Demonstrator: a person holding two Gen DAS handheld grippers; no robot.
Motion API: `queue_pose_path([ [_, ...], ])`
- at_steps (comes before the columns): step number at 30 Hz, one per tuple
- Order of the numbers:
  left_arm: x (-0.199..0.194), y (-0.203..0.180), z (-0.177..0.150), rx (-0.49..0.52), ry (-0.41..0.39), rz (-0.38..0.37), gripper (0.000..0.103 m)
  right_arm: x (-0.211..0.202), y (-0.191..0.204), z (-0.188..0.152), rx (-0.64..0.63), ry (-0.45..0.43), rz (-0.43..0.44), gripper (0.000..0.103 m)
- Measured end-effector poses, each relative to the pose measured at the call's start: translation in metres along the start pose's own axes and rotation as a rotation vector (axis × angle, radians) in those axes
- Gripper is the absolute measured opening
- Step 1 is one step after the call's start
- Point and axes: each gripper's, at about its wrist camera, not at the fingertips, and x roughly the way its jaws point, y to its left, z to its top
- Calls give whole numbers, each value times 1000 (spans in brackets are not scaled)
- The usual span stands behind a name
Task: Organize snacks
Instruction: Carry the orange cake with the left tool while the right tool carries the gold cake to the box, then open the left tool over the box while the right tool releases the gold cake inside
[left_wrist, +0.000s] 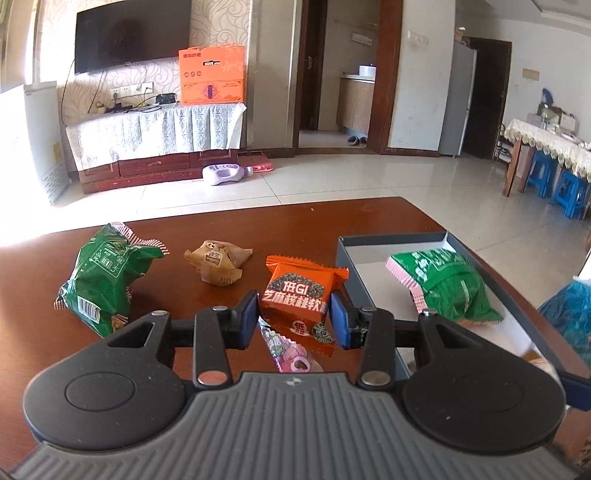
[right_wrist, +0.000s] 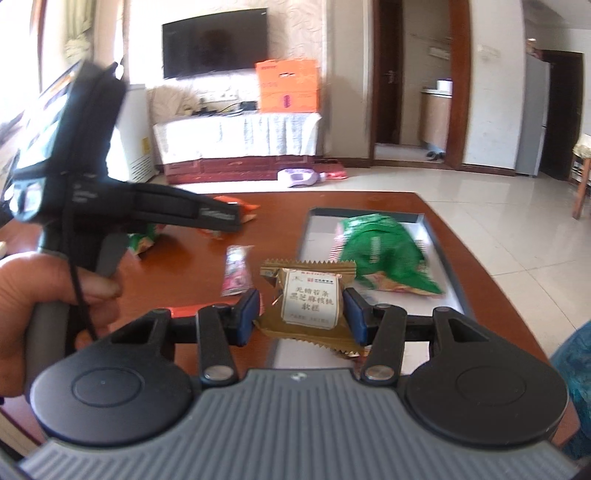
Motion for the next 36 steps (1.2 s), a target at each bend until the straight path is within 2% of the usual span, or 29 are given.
queue_pose_path([
  [6,4,4,5,-15,-1,-7,47,-2,-23,-5,54,2,-46,53],
  [25,25,-91,-9,160,23,-225,47,18,-29,-18,48,98,-66,53],
  [36,61,-118,-13,236,70,-266,47,28,-32,-22,39,140,-70,52],
])
